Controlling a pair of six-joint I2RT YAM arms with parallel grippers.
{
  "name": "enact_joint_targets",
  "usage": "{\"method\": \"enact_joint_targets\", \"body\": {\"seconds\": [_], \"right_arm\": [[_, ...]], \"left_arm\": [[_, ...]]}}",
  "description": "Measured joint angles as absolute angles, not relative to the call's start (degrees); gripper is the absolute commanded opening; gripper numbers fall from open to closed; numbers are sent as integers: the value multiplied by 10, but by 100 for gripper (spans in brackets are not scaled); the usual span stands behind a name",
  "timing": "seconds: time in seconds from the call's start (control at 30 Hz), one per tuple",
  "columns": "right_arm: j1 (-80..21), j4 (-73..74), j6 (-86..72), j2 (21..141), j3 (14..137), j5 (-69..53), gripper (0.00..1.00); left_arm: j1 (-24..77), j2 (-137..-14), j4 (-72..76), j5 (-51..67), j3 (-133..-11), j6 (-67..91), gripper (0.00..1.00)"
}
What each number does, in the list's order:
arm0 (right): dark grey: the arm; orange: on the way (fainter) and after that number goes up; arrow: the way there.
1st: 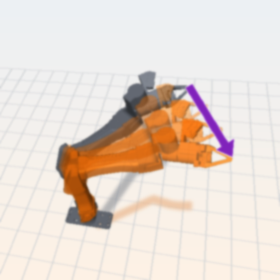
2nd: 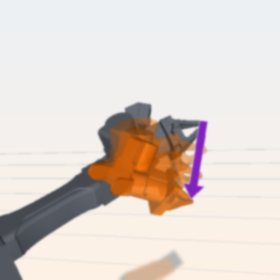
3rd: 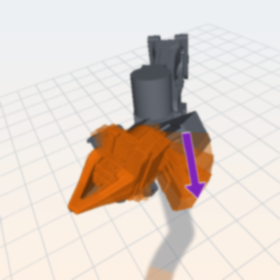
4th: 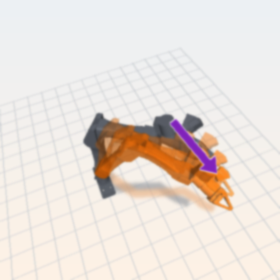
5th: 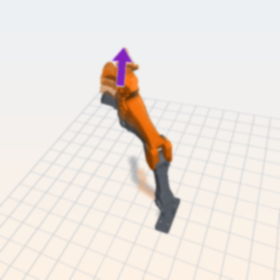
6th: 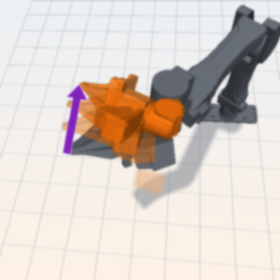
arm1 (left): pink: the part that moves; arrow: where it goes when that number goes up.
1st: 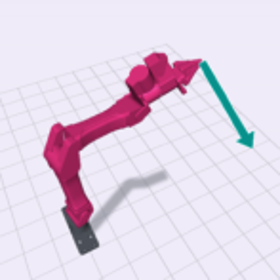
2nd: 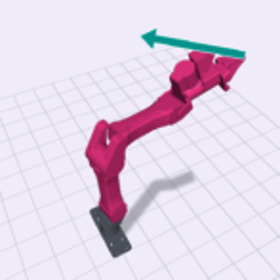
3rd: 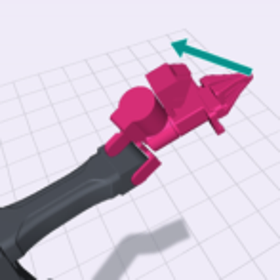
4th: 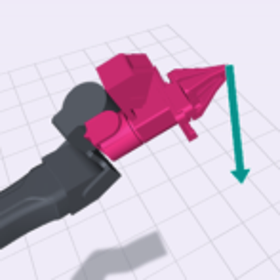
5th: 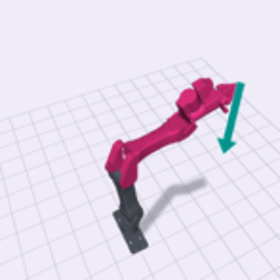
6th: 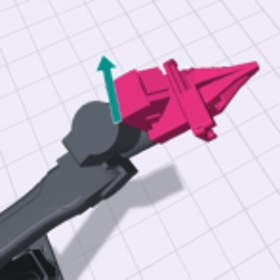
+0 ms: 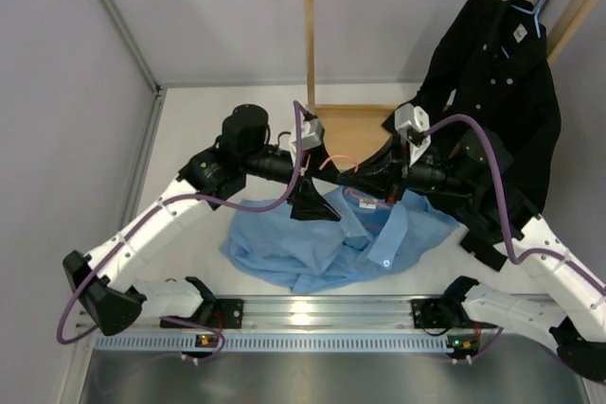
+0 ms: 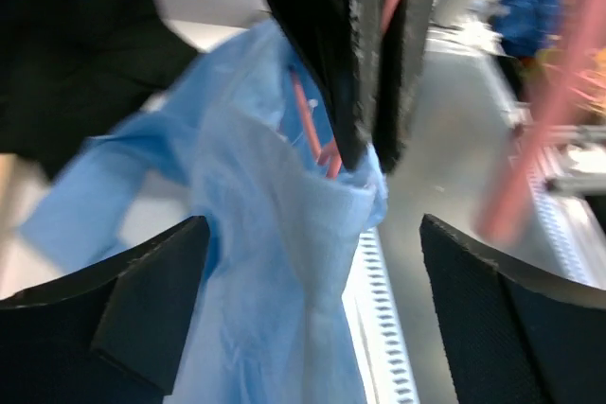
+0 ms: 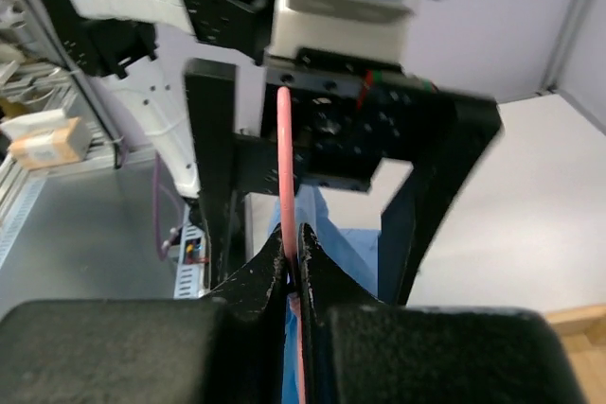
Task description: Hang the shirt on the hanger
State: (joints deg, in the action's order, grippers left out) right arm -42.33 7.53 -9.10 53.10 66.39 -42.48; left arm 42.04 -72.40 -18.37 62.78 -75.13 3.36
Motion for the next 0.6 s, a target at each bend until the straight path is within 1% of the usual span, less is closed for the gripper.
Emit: {"method": "enact_joint_targets", "body": {"seconds": [0.13, 0.27, 0.43, 0.5, 0.6], "right_arm": [[-423, 91, -89, 500, 655, -349, 0], [-423, 121, -82, 454, 656, -241, 0], [-423, 179, -71, 412, 679, -148, 0], [-423, 203, -65, 410, 709, -125, 0], [-423, 228, -55, 410, 750, -106, 0]], "left_arm": [[420, -668, -200, 516, -752, 5, 98], [421, -573, -190, 389, -742, -17, 98], [420, -420, -138, 220, -627, -30, 98], [420, -389, -122, 185, -576, -29, 98], [420, -376, -105, 162, -506, -23, 98]]}}
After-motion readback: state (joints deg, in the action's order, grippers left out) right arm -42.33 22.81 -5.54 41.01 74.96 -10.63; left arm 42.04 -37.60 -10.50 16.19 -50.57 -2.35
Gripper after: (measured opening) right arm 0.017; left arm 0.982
